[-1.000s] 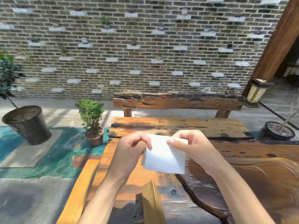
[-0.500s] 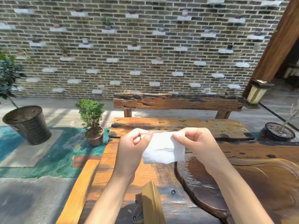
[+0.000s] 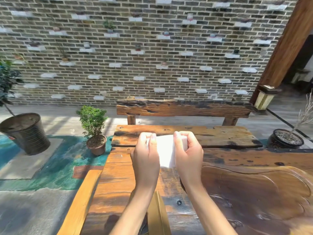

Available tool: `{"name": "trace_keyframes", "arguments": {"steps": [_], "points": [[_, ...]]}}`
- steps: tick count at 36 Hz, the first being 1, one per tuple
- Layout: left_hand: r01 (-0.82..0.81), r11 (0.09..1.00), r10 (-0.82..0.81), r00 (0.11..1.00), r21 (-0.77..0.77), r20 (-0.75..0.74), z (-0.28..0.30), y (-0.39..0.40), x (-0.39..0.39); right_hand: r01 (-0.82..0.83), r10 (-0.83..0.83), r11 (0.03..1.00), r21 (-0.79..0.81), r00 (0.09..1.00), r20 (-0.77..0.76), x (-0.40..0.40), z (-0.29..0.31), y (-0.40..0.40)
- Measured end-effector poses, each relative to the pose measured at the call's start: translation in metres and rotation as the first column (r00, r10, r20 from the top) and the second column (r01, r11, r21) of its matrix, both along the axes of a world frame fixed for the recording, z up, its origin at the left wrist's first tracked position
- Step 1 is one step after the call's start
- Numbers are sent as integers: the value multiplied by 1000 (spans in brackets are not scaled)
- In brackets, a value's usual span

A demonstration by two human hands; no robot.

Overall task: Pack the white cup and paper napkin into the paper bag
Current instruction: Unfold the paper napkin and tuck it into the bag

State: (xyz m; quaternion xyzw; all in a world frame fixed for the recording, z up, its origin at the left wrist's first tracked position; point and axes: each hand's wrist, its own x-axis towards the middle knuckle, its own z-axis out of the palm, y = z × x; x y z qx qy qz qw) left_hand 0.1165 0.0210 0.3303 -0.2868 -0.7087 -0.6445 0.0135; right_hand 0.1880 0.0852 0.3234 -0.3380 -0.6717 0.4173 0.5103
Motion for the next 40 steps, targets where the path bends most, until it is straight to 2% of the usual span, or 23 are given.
{"name": "trace_keyframes", "arguments": {"steps": [3, 8, 18, 21, 23, 25, 28, 30, 31, 33, 36, 40], "points": [[-55, 997, 56, 998, 56, -14, -4, 0, 0, 40, -40, 997, 64, 999, 10, -4, -3, -2], [-26, 990, 23, 1000, 135, 18, -5, -8, -9, -10, 13, 991, 131, 1000, -22, -2, -4, 0], [-2, 969, -19, 996, 245, 83, -4, -12, -11, 13, -7, 976, 218, 1000, -25, -3, -4, -1], [86, 962, -129, 980, 259, 154, -8, -13, -20, -58, 53, 983, 172, 998, 35, 2, -5, 4], [225, 948, -269, 945, 226, 185, -8, -14, -29, -218, 213, 975, 52, 973, 85, 9, -2, 11], [396, 912, -410, 896, 108, 172, -7, -15, -40, -436, 446, 890, -134, 893, 62, 17, 2, 21], [622, 773, -601, 782, -128, 167, -3, -15, -53, -656, 733, 649, -385, 675, 85, 21, 2, 38], [704, 659, -687, 707, -265, 170, 2, -12, -56, -729, 875, 447, -519, 476, 86, 18, -1, 44], [722, 613, -713, 680, -321, 169, 4, -9, -56, -740, 922, 330, -586, 386, 32, 16, -3, 44], [740, 547, -753, 639, -392, 157, 8, 0, -55, -714, 959, 137, -687, 269, -88, 11, -10, 46], [719, 475, -793, 600, -507, 109, 8, 10, -56, -699, 966, -11, -715, 179, -189, 7, -23, 47], [706, 436, -813, 575, -559, 92, 2, 16, -64, -710, 936, -91, -698, 178, -303, 6, -35, 46]]}}
